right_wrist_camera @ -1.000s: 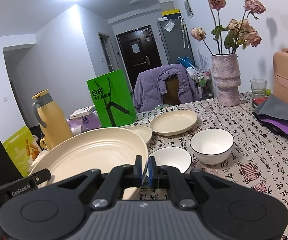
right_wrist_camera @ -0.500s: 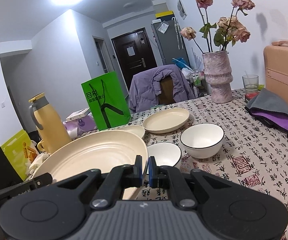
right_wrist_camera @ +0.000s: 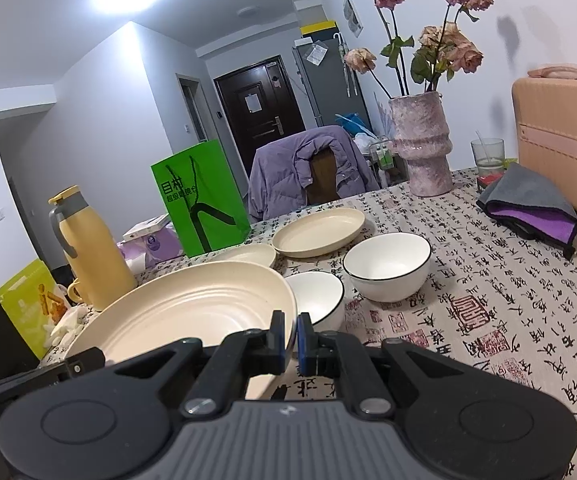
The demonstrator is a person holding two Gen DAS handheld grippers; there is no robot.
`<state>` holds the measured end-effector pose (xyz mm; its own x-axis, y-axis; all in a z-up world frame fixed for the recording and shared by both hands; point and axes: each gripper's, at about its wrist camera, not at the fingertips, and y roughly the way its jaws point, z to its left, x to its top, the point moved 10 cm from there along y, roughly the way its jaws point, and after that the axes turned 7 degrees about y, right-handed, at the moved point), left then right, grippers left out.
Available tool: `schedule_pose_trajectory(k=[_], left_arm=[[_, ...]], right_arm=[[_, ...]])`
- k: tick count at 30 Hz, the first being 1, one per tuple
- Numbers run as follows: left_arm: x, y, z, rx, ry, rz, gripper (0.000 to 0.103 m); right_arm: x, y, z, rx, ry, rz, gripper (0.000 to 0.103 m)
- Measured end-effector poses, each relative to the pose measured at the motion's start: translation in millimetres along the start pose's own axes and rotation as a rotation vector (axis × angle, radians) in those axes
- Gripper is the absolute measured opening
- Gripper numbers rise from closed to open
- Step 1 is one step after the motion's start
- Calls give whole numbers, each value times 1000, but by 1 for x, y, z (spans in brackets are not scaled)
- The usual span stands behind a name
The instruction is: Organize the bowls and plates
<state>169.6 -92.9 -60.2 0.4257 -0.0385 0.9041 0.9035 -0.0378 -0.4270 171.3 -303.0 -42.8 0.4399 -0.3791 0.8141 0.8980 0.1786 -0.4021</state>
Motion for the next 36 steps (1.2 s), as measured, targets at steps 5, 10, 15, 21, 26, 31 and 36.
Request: schedule_pose_trajectory(k=[5,10,15,21,26,31,36], left_arm=[[-3,0,-2,-2,7,2,14],[-6,-1,-4,-1,20,-7,14],[-9,-3,-6,-5,31,-12,14],[-14,-3,-9,-7,41,-11,14],[-17,-3,-11,-14,45,-10,14],[-20,-2,-11,-17,46,-7,14],[-23,0,-11,-20,46,-1,14]], right_arm=[[-4,0,-4,1,2,1,6],[-9,0,-8,4,2,-7,6],[-13,-2,-11,12,7,-12,6],[-19,-3,-15,8,12,-14,6],[-23,-4,-18,0,7,-31,6],[-26,-3,-19,-3,5,-34,6],[-30,-2,-21,-7,7,-27,6]])
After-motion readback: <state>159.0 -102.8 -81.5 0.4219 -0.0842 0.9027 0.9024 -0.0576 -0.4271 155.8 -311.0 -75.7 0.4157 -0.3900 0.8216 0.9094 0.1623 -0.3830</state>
